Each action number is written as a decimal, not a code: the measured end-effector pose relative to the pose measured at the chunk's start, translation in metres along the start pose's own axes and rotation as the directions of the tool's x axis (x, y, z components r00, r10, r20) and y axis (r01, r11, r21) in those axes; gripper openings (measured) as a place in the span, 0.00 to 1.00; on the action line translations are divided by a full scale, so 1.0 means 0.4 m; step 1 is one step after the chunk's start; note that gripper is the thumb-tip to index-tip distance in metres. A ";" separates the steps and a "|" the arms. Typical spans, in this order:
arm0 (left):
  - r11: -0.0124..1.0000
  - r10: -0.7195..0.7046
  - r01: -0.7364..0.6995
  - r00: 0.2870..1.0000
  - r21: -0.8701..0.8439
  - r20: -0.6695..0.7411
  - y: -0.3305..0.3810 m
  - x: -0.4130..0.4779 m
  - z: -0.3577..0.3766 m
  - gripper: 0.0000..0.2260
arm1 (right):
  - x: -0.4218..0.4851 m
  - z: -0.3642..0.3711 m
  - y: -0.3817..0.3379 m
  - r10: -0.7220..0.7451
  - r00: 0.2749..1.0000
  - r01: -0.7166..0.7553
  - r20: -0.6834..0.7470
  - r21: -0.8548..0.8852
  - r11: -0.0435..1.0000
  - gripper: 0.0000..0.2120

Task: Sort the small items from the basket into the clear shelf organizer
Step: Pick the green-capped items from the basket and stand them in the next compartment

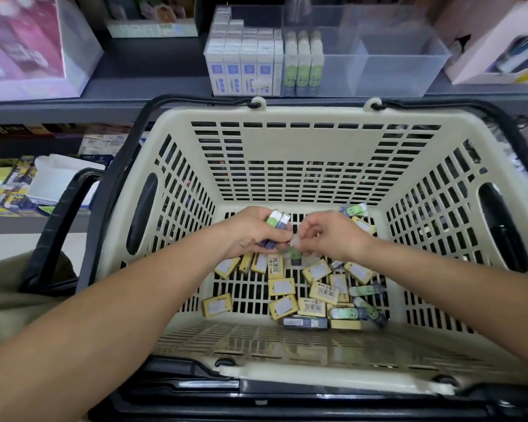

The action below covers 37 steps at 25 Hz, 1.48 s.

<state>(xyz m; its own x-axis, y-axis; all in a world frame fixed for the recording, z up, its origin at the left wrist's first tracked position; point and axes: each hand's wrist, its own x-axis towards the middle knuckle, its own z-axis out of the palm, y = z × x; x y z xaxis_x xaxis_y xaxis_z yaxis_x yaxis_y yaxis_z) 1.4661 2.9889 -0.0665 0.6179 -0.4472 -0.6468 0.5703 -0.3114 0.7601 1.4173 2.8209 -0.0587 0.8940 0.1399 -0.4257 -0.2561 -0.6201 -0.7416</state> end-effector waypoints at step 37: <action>0.978 -0.044 0.092 0.968 -0.188 0.249 0.052 -0.047 0.003 0.14 | -0.038 -0.057 -0.095 -0.025 1.000 0.023 -0.001 0.332 0.943 0.07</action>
<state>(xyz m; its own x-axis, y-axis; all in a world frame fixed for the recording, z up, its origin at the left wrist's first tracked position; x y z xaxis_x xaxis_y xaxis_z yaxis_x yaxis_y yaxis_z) 1.4658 2.9898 -0.0385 0.4383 -0.6278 -0.6433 0.7165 -0.1881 0.6717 1.4219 2.8246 -0.0121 0.9002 0.1545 -0.4071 -0.3429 -0.3248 -0.8815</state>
